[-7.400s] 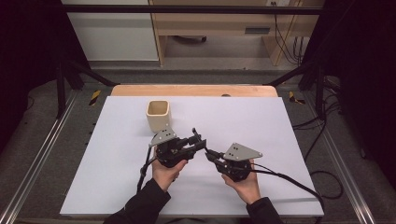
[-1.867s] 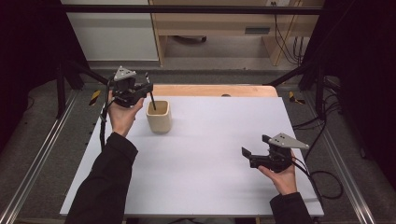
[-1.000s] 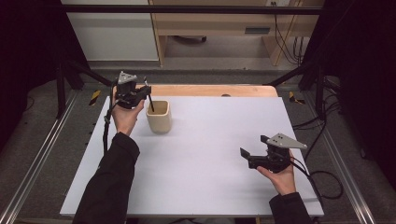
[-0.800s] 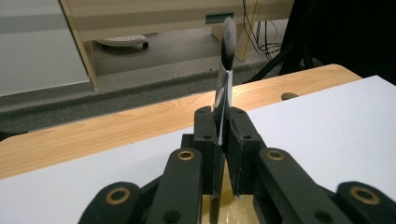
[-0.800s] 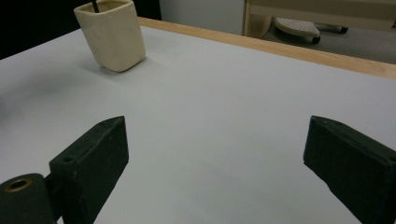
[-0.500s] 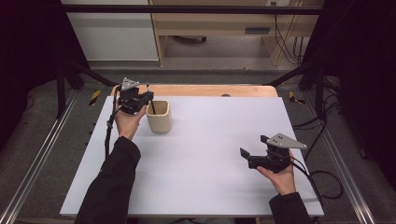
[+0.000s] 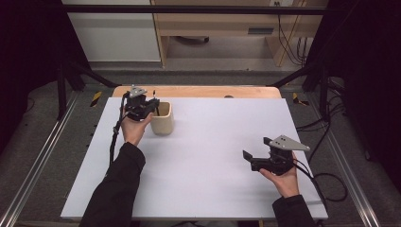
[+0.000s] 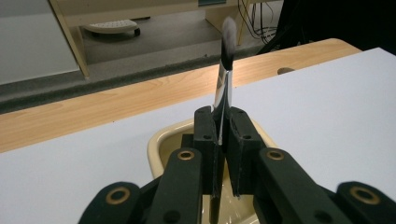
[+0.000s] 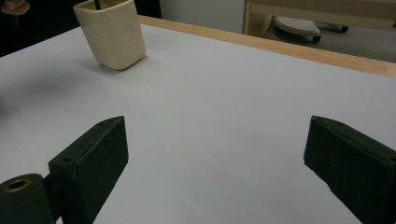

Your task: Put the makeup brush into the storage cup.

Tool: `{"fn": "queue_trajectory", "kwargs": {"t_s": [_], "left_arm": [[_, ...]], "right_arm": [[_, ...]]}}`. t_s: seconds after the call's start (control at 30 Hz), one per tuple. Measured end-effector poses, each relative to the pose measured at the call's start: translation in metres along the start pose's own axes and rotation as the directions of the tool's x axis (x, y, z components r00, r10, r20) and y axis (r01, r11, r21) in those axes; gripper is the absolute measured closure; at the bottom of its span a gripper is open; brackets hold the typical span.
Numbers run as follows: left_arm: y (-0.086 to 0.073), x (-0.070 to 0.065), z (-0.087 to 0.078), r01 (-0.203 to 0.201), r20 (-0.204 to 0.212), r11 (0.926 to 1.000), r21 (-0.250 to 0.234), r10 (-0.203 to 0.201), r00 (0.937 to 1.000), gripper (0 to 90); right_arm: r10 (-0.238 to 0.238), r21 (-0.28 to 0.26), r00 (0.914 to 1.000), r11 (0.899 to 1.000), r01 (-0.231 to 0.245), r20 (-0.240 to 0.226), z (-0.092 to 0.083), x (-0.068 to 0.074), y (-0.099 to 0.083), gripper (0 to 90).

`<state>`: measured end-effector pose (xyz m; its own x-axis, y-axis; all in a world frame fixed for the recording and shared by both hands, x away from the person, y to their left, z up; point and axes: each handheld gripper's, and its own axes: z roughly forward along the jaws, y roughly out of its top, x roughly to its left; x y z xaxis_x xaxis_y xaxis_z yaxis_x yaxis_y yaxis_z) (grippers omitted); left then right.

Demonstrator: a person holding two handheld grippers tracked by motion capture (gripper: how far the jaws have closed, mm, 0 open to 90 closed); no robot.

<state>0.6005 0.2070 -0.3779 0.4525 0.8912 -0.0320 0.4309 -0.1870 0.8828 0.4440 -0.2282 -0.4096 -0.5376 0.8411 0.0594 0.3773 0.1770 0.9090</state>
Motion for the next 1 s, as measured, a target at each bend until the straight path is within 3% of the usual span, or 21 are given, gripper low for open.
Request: {"fn": "queue_trajectory", "kwargs": {"t_s": [0.37, 0.57, 0.8, 1.0], "left_arm": [[-0.004, -0.005, 0.003, -0.016, -0.005, 0.9996, 0.022, 0.016, 0.9999, 83.0], [-0.002, -0.006, -0.005, -0.019, -0.003, 0.9998, 0.004, 0.019, 0.9998, 78.2], [0.003, -0.005, -0.020, -0.019, -0.015, 0.9991, -0.038, 0.018, 0.9997, 56.0], [0.007, -0.002, -0.036, -0.002, 0.016, 0.9970, -0.078, 0.003, 0.9999, 42.9]], "right_arm": [[0.001, 0.000, 1.0000, 1.000, -0.002, -0.001, 0.000, 0.000, 0.000, 6.6], [0.003, -0.004, 1.0000, 1.000, -0.003, 0.000, -0.001, 0.000, 0.001, 6.6], [0.002, -0.009, 1.0000, 1.000, -0.002, -0.003, -0.001, 0.001, 0.001, 6.5], [0.003, -0.012, 1.0000, 1.000, -0.003, -0.002, -0.002, 0.001, 0.002, 6.5]]}}
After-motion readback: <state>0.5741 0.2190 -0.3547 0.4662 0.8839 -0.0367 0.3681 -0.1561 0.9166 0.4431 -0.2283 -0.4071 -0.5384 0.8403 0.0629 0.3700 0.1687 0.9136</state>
